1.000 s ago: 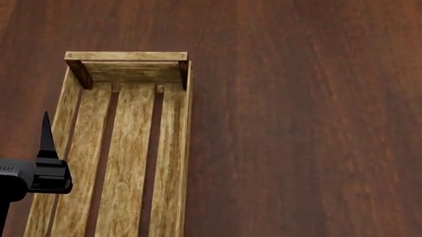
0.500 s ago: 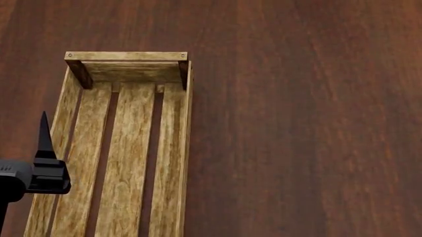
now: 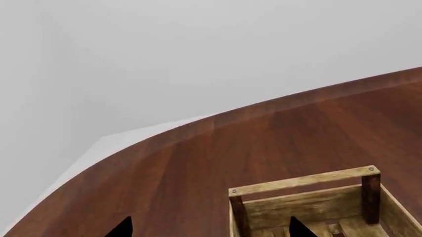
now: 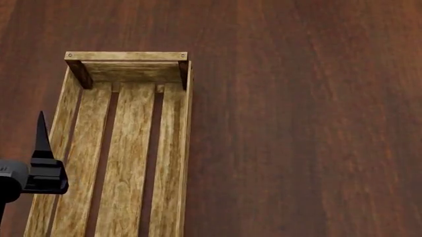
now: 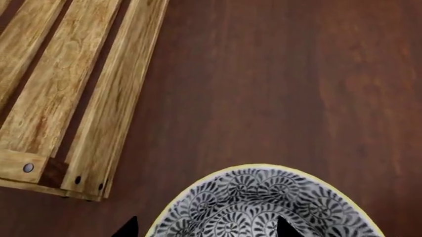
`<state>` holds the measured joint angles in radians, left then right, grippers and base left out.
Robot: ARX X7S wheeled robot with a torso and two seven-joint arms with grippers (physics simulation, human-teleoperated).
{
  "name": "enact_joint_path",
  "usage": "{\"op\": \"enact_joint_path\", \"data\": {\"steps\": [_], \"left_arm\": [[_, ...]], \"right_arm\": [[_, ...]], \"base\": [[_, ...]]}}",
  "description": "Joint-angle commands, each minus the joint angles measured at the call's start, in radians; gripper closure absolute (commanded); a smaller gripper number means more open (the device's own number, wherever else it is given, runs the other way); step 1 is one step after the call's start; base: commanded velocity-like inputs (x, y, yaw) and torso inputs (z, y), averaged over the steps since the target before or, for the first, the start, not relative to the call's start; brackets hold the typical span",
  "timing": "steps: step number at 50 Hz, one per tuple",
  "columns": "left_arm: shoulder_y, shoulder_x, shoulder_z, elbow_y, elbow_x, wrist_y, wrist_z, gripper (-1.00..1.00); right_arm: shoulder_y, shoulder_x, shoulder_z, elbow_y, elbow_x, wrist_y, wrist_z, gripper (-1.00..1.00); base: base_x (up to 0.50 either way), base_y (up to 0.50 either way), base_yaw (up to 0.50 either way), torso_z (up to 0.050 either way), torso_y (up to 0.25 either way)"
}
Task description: Stack the left bowl on the right bowl and place them in the tray.
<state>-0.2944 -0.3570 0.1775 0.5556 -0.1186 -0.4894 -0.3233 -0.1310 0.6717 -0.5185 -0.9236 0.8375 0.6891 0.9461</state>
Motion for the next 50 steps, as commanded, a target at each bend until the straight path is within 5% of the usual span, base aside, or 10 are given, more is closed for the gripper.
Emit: {"op": "enact_joint_path", "data": {"steps": [1,50], "left_arm": [[0.000,-0.003,-0.002,0.004,-0.006,-0.002,-0.002,-1.00],[0.002,-0.014,-0.011,0.015,-0.027,-0.006,-0.013,-1.00]], "right_arm": [[0.003,-0.022,-0.042,0.036,-0.027,-0.007,-0.030,-1.00],[0.057,-0.079,-0.120,0.183,-0.039,-0.012,-0.130,-1.00]], "base": [[0.00,0.00,0.00,0.000,0.000],[0.00,0.00,0.00,0.000,0.000]]}}
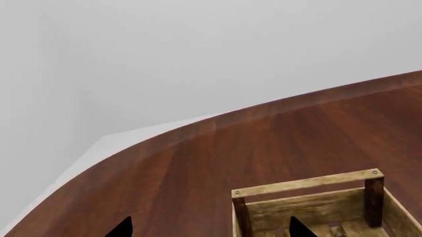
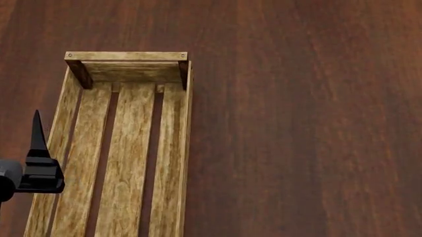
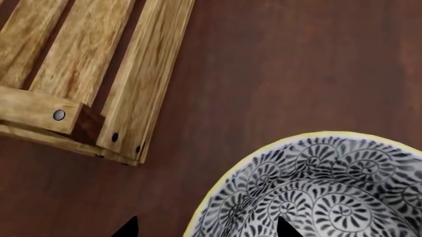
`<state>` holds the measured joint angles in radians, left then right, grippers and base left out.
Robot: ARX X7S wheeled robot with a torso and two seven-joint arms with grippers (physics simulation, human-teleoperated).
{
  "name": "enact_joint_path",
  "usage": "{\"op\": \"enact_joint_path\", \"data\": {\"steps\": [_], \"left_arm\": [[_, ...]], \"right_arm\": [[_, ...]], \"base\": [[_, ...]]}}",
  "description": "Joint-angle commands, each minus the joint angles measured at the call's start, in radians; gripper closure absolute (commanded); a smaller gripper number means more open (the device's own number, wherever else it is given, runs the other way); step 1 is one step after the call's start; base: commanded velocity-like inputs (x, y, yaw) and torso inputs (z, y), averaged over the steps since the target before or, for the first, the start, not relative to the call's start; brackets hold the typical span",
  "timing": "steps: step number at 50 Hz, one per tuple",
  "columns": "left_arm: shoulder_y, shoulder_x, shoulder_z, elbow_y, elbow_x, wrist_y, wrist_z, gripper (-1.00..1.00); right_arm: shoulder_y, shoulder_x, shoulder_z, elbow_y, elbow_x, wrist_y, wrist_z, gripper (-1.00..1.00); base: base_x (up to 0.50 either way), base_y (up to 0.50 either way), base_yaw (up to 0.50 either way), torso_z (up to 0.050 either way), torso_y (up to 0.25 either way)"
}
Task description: Stack the left bowl on the right bowl and place them in the tray.
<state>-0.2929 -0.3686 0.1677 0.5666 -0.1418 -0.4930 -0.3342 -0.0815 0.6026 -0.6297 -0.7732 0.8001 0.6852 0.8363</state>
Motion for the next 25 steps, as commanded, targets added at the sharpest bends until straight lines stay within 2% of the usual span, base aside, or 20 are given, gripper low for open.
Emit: {"op": "enact_joint_path", "data": {"steps": [1,25], "left_arm": [[0.001,-0.003,0.000,0.004,-0.004,-0.002,-0.002,-1.00],[0.000,-0.007,0.005,0.001,-0.007,0.001,-0.008,-1.00]], "right_arm": [[0.008,-0.010,-0.009,0.040,-0.004,-0.012,-0.025,-1.00],[-0.006,-0.017,-0.011,0.117,-0.024,-0.070,-0.074,-1.00]], "base": [[0.00,0.00,0.00,0.000,0.000],[0.00,0.00,0.00,0.000,0.000]]}}
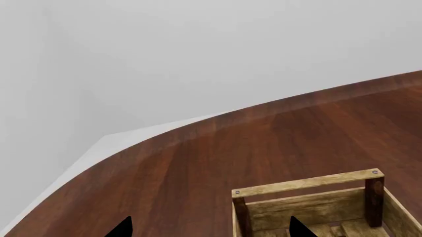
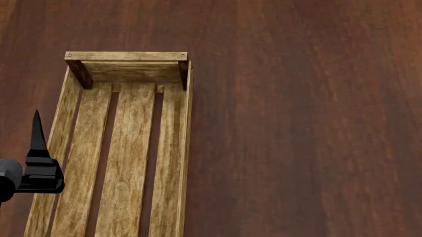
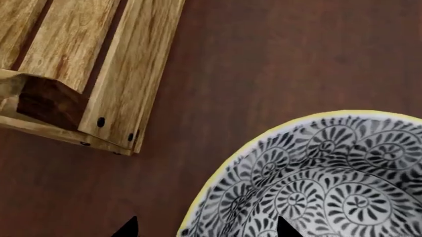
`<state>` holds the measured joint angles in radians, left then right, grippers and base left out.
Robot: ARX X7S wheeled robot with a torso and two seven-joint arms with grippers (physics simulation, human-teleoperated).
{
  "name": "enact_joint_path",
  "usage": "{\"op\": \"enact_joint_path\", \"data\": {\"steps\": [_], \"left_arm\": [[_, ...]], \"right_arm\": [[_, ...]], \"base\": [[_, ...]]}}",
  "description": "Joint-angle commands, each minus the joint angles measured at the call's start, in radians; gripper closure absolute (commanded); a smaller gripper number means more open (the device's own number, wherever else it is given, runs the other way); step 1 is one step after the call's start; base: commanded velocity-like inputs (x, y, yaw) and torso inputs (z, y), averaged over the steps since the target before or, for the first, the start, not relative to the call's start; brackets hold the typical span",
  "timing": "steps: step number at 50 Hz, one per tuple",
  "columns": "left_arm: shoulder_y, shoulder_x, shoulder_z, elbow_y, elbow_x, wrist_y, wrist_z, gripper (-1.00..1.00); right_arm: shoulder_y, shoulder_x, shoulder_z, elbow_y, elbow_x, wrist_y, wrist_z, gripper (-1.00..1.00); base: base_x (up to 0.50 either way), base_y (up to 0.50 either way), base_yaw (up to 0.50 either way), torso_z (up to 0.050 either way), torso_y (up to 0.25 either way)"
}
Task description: Stack the left bowl on the right bowl and place them in the tray.
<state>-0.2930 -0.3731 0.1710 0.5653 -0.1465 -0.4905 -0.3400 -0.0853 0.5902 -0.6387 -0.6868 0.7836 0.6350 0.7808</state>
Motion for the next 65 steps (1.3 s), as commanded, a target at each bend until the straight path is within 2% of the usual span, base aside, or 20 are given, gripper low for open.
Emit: {"op": "enact_joint_path", "data": {"steps": [1,28,29,40,50,65], "left_arm": [[0.000,-0.002,0.002,0.002,-0.003,-0.001,-0.002,-1.00],[0.000,-0.007,0.007,0.003,-0.007,0.000,-0.008,-1.00],[0.000,-0.007,0.007,0.003,-0.007,0.000,-0.008,-1.00],[-0.002,-0.010,0.014,0.001,-0.004,0.002,-0.011,-1.00],[0.002,-0.012,0.014,0.002,-0.006,0.005,-0.013,-1.00],[-0.001,-0.015,0.015,0.000,-0.010,0.008,-0.015,-1.00]], "right_arm": [[-0.003,-0.004,-0.002,0.032,-0.008,-0.022,-0.019,-1.00],[0.002,-0.026,-0.008,0.140,-0.018,-0.066,-0.075,-1.00],[0.000,-0.026,-0.007,0.146,-0.024,-0.074,-0.077,1.00],[0.003,-0.018,-0.016,0.126,-0.040,-0.067,-0.063,1.00],[0.002,0.013,-0.012,-0.017,-0.062,-0.018,0.041,1.00],[0.087,0.027,-0.012,-0.133,-0.018,0.123,0.126,1.00]], "base": [[0.00,0.00,0.00,0.000,0.000],[0.00,0.00,0.00,0.000,0.000],[0.00,0.00,0.00,0.000,0.000],[0.00,0.00,0.00,0.000,0.000],[0.00,0.00,0.00,0.000,0.000],[0.00,0.00,0.00,0.000,0.000]]}}
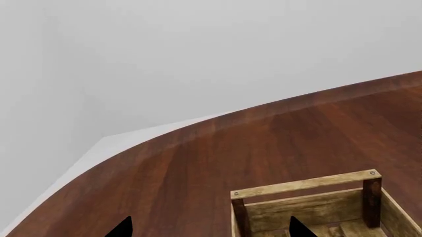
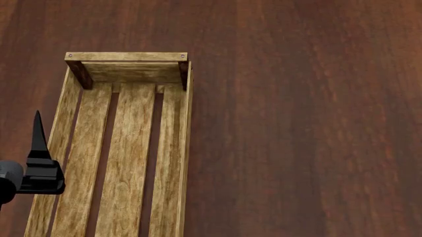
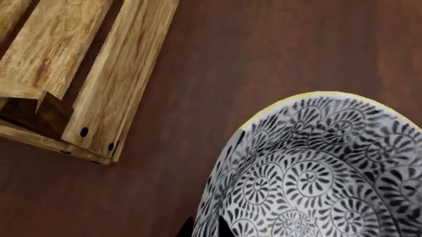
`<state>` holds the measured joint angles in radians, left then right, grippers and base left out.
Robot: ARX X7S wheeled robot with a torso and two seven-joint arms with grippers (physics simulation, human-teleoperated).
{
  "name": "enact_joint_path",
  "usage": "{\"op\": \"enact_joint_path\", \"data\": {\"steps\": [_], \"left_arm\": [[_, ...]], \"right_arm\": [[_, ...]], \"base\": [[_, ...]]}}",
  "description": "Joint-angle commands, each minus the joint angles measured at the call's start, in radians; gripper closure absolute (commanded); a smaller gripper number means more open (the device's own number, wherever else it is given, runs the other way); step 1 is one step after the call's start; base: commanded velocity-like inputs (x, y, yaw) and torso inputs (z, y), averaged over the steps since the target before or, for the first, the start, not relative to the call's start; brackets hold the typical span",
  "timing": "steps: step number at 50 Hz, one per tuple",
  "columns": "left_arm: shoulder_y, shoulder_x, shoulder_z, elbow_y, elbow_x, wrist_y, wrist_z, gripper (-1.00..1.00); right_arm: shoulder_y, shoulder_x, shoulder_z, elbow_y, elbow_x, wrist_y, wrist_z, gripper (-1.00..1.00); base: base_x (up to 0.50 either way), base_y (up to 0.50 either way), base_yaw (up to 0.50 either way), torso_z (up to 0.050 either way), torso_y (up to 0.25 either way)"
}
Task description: Stack the left bowl on the right bowl and place them in the tray.
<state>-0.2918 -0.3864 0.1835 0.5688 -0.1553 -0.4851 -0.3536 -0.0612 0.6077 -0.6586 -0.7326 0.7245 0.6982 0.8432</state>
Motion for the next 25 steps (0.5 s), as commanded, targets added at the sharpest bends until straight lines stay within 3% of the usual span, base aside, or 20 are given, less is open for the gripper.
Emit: {"op": "enact_joint_path", "data": {"steps": [1,25], "left_arm": [[-0.002,-0.002,0.003,-0.001,-0.001,0.000,-0.002,-1.00],[-0.003,-0.005,0.003,-0.005,-0.007,0.002,-0.008,-1.00]], "right_arm": [[0.078,0.011,0.012,-0.109,0.052,0.084,0.080,1.00],[0.296,-0.006,0.089,-0.255,0.303,0.356,0.286,1.00]], "base": [[0.00,0.00,0.00,0.000,0.000],[0.00,0.00,0.00,0.000,0.000]]}}
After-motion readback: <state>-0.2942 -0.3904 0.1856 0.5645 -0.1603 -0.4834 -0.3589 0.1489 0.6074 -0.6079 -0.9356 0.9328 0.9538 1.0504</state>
